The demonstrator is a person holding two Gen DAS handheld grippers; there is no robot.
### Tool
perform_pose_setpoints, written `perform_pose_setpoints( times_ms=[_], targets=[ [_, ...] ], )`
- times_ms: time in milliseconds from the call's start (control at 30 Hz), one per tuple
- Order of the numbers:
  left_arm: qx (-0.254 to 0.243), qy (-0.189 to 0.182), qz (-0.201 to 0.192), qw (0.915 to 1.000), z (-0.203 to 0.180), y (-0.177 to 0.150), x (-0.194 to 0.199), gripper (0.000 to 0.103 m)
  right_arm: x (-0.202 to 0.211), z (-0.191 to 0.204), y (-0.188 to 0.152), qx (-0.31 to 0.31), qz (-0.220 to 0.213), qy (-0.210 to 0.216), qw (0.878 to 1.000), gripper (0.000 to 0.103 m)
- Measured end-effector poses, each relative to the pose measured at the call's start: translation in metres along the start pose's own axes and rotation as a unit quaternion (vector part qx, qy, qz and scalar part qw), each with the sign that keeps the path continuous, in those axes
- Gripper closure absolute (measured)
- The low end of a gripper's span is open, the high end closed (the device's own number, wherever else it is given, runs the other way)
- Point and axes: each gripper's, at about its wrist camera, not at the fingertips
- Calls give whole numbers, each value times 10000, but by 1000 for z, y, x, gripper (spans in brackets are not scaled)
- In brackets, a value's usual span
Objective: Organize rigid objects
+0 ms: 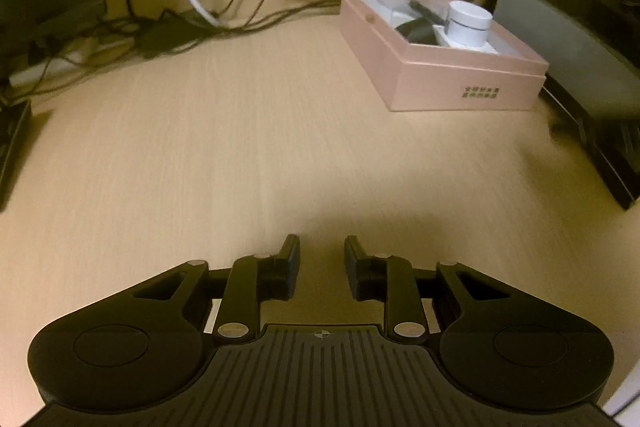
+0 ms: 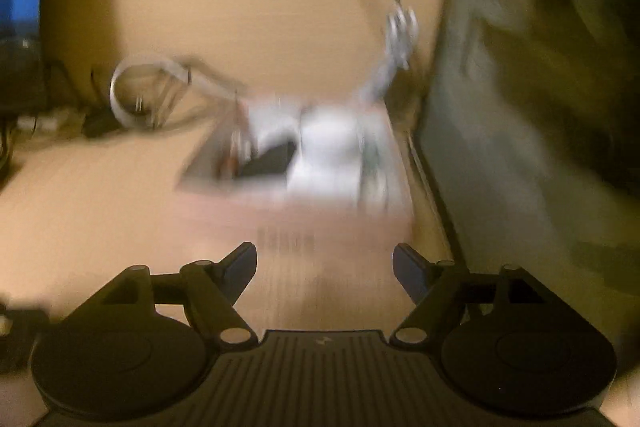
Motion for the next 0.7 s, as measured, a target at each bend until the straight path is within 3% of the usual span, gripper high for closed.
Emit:
perform_pose_setpoints(
  times_ms=[67,167,233,333,467,533,700],
  targets=[
    [-24,-19,-129,9999,-13,-1,-2,73,8,-4,-28,-120,288,72,9995,27],
    [-140,40,-388,9991,-40,-5,-8,62,5,-4,-58,-21,509,154,9986,27],
    [-297,-125,-573,9978,-57,-8,-13,44,-3,-6,-67,-86,602,213,9979,27],
    [-338,-35,-703,9969,-77,-9,-19,30,-9,-11,-69,-173,437,225,9986,24],
    [167,155,-763,9968,-78,-5,-22,31,-17,-20,-67,-307,321,23,9990,11],
    [95,295,-815,9962,-81,-5,-25,31,-21,-23,-68,-382,297,-41,9988,4],
    [119,492,-923,9944,-82,-6,-27,29,-29,-22,-69,-481,119,-123,9987,0]
  ],
)
Point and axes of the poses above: each gripper's, at about its wrist camera, not at the fingertips, and x roughly against the way its jaws point, z to its left, y to its top
